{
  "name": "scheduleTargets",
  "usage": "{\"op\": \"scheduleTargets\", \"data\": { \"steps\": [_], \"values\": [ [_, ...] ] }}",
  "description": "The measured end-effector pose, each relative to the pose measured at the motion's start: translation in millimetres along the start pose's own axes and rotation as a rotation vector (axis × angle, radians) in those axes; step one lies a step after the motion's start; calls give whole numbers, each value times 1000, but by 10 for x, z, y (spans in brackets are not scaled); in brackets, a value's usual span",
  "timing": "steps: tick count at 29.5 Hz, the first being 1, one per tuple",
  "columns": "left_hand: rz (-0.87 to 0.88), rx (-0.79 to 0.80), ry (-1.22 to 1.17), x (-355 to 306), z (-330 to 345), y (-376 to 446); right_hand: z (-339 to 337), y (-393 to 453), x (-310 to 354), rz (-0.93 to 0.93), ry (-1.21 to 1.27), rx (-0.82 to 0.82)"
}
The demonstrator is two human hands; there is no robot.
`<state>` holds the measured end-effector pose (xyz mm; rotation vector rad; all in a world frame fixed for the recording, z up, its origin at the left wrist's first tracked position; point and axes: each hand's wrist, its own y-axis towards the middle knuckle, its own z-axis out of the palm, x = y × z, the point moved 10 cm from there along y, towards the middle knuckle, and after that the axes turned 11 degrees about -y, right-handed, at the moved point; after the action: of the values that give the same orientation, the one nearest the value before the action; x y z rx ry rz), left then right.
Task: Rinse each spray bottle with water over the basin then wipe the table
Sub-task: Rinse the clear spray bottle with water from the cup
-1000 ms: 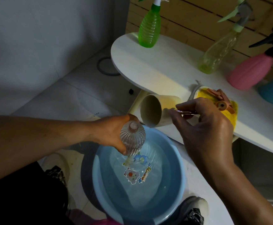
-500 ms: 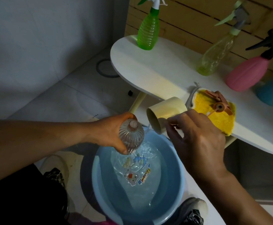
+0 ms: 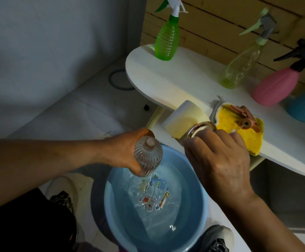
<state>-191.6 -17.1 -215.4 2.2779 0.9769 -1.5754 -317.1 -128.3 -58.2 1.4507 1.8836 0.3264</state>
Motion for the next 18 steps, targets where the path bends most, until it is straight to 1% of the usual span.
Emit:
{"op": "scheduleTargets", "data": {
  "steps": [2, 5, 8, 10, 12, 14, 16, 18],
  "values": [
    [7, 10, -22, -64, -13, 5, -29, 51, -138, 90, 92, -26],
    [24, 17, -92, -194, -7, 17, -32, 111, -466, 312, 279, -35],
    [35, -2, -141, -327, -8, 13, 27, 136, -851, 686, 462, 26],
    [51, -17, -139, -428, -66, 24, 92, 214, -1029, 906, 695, 4],
    [62, -14, -158, -529, -86, 14, 192, 337, -1134, 1024, 871, -40],
    [78, -12, -185, -610, -102, -2, 433, 443, -1178, 1131, 1007, -18],
    [98, -22, -210, -723, -148, -22, 748, 544, -1165, 1241, 1137, 32],
    [129, -46, -239, -793, -249, -24, 1071, 710, -1080, 1294, 1251, 113]
  ]
}}
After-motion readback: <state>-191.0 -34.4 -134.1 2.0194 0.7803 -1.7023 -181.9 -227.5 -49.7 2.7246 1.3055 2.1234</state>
